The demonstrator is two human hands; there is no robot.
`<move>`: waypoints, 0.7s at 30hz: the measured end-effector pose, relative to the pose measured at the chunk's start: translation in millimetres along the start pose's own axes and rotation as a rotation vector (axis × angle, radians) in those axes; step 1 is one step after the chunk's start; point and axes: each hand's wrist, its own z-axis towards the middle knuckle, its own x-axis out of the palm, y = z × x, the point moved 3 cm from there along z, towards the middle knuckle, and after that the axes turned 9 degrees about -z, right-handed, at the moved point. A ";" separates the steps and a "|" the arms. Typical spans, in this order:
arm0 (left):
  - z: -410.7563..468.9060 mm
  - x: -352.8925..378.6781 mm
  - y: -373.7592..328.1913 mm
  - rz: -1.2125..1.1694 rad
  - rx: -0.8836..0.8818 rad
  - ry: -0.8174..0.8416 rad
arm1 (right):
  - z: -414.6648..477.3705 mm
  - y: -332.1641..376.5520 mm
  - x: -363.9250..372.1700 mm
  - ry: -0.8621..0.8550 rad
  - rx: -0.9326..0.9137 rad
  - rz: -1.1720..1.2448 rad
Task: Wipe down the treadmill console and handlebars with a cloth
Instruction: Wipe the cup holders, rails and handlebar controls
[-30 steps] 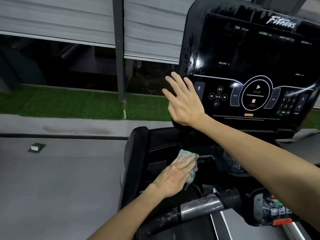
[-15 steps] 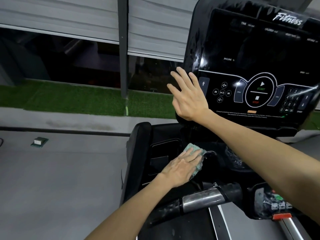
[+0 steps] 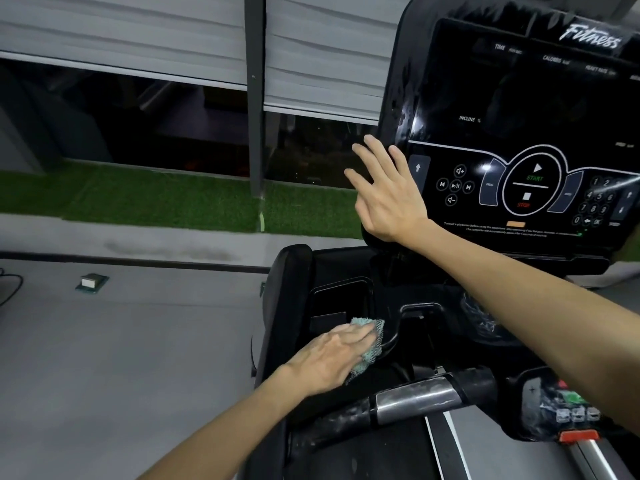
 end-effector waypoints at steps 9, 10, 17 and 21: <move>8.9 1.6 -4.1 -0.043 -0.055 -0.020 | -0.2 -0.5 -0.6 0.010 0.001 -0.006; 4.7 -2.3 -0.5 -0.039 -0.049 -0.001 | 0.2 -0.6 -0.2 0.007 0.001 -0.001; 9.6 -3.5 2.1 -0.028 -0.073 0.073 | 0.0 -0.5 0.9 -0.014 0.005 0.002; 32.8 0.4 7.8 -0.035 -0.176 0.085 | -0.2 -0.5 0.7 -0.030 0.007 0.013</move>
